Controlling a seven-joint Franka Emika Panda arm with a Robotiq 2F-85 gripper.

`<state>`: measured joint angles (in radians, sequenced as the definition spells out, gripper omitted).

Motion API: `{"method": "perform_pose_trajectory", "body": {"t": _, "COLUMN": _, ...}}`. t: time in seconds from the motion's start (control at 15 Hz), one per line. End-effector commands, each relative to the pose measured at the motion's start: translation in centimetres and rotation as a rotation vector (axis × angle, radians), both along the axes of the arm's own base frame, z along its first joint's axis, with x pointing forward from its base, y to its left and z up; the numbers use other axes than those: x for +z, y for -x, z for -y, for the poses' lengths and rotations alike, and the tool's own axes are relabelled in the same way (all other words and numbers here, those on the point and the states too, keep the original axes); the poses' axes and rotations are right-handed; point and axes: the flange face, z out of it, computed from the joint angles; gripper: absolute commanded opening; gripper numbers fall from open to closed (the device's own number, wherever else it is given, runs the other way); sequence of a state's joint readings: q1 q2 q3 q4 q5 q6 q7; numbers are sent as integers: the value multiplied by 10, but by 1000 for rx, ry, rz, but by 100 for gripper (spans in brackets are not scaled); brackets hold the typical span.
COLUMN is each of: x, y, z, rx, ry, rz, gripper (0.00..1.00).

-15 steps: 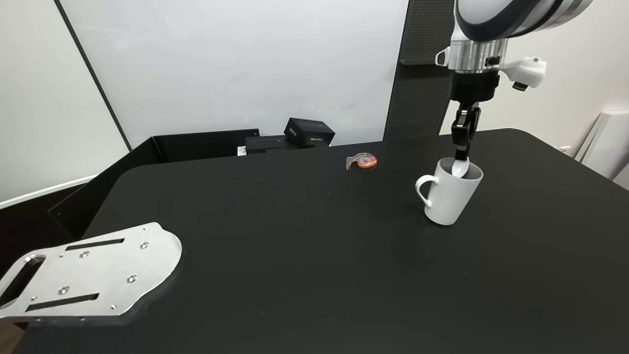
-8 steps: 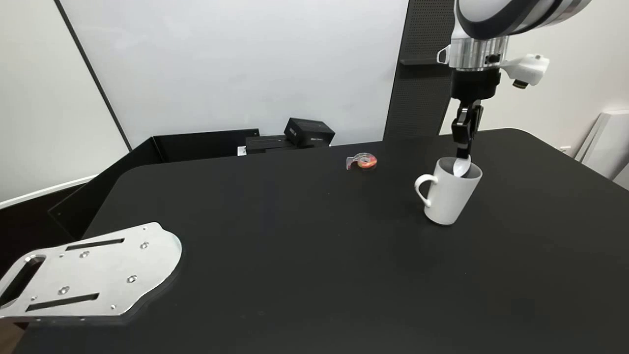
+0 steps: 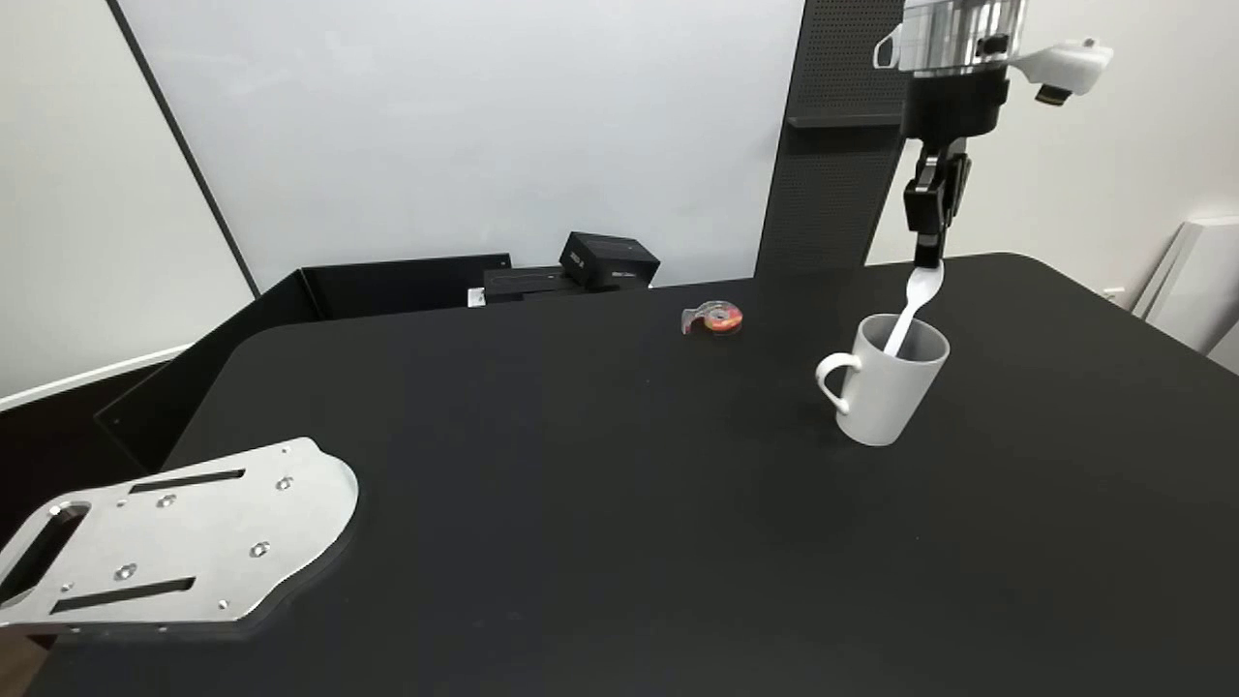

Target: Remove the plastic spoon from the mug

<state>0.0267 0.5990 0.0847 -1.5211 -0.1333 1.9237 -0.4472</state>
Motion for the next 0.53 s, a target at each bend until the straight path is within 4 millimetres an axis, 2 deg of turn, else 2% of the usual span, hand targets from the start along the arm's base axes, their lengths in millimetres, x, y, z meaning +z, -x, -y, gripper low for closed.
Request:
{"method": "perform_pose_trajectory", "body": {"t": 0.0, "x": 34, "y": -2, "z": -9, "rx": -30, "ry": 39, "rz": 15, "gripper": 1}}
{"method": "perform_pose_trajectory", "body": {"t": 0.2, "x": 56, "y": 1, "z": -14, "rx": -36, "ry": 66, "rz": 35, "gripper": 1}}
{"method": "perform_pose_trajectory", "body": {"t": 0.47, "x": 79, "y": 15, "z": -4, "rx": -85, "ry": 98, "rz": 53, "gripper": 1}}
